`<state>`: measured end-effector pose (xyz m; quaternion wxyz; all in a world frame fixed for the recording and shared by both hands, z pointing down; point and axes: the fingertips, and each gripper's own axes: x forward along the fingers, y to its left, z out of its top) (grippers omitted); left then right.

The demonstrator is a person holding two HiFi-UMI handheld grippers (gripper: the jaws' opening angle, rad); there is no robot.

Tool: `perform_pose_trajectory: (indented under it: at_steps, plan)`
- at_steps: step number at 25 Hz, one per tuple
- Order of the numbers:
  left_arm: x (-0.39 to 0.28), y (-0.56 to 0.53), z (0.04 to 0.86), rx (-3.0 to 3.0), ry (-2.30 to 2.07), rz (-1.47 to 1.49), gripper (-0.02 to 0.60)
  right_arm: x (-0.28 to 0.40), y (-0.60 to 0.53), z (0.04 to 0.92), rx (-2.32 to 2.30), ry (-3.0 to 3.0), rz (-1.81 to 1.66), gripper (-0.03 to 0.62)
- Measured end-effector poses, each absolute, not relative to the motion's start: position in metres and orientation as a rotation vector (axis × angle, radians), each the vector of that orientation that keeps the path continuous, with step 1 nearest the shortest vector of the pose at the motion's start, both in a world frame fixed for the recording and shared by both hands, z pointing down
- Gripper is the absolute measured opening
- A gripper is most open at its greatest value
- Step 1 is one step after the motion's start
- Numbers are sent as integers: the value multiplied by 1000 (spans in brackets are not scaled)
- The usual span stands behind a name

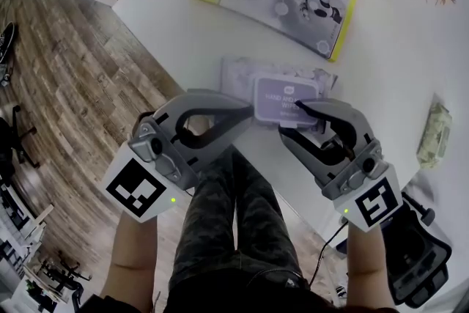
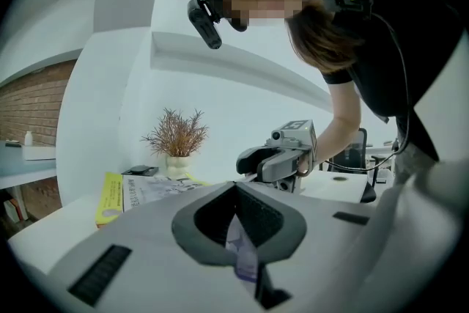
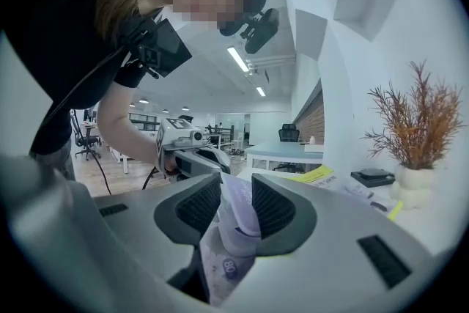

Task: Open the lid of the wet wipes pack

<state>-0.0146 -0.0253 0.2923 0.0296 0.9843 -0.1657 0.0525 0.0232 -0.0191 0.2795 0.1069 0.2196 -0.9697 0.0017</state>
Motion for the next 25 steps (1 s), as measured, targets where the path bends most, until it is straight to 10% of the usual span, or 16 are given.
perform_pose_trajectory:
  at_steps: [25]
  plan:
    - [-15,-31,289,2968,-563,76,12,51,3,276,774,-2823,-26,31]
